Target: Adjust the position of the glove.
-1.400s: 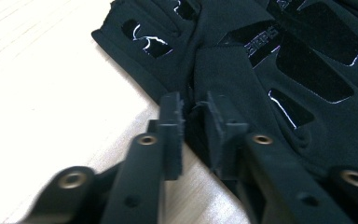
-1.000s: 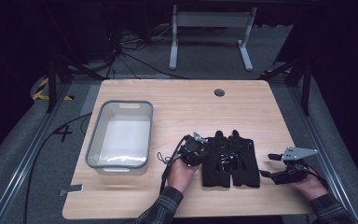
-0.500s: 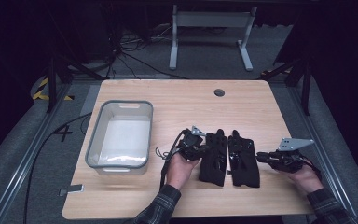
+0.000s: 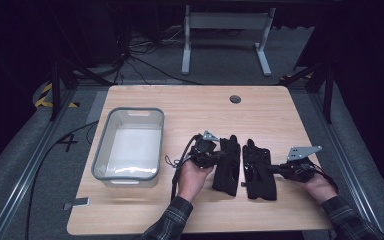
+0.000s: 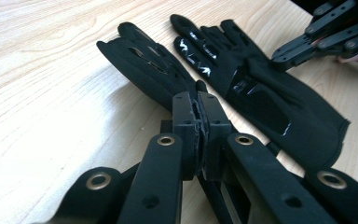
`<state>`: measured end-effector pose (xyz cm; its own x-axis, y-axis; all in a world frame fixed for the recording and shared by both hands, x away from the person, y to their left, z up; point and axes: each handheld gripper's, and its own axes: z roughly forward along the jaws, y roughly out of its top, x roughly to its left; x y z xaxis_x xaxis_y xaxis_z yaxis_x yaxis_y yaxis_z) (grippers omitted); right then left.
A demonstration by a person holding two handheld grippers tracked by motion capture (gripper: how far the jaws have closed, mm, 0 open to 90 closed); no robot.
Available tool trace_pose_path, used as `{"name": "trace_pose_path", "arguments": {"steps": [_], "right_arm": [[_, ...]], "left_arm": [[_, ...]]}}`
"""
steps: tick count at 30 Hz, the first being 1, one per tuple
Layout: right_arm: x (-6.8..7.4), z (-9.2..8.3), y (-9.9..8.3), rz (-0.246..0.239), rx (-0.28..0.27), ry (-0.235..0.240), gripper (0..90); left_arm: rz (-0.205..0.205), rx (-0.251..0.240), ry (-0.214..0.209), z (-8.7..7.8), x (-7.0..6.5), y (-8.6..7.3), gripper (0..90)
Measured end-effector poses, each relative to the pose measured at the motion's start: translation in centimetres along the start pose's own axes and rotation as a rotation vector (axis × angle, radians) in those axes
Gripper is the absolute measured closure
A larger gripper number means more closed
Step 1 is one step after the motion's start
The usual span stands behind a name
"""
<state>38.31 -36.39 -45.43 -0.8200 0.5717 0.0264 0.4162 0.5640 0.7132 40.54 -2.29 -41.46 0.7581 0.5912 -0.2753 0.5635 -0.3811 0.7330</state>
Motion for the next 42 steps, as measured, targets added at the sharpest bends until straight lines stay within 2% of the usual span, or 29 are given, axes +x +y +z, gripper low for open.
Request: {"name": "trace_pose_path", "arguments": {"steps": [11,18,28,36,42], "right_arm": [[0.7,1.1,1.0,-0.029,0.004,0.007,89.8],[0.7,1.4,1.2,-0.024,0.000,0.018,89.8],[1.2,2.3,2.2,-0.057,0.011,0.016,89.9],[1.0,2.7,2.6,-0.045,0.007,0.031,90.0],[1.5,3.6,3.4,-0.073,0.009,0.037,90.0]], "left_arm": [[-0.002,-0.024,-0.047,-0.2,-0.8,0.6,87.6],[0.000,-0.037,-0.083,0.0,-1.4,1.2,87.6],[0.010,-0.041,-0.105,0.0,-2.1,2.0,87.7],[0.010,-0.038,-0.125,0.7,-2.5,2.7,87.7],[0.011,-0.038,-0.135,1.6,-2.7,3.3,87.7]]}}
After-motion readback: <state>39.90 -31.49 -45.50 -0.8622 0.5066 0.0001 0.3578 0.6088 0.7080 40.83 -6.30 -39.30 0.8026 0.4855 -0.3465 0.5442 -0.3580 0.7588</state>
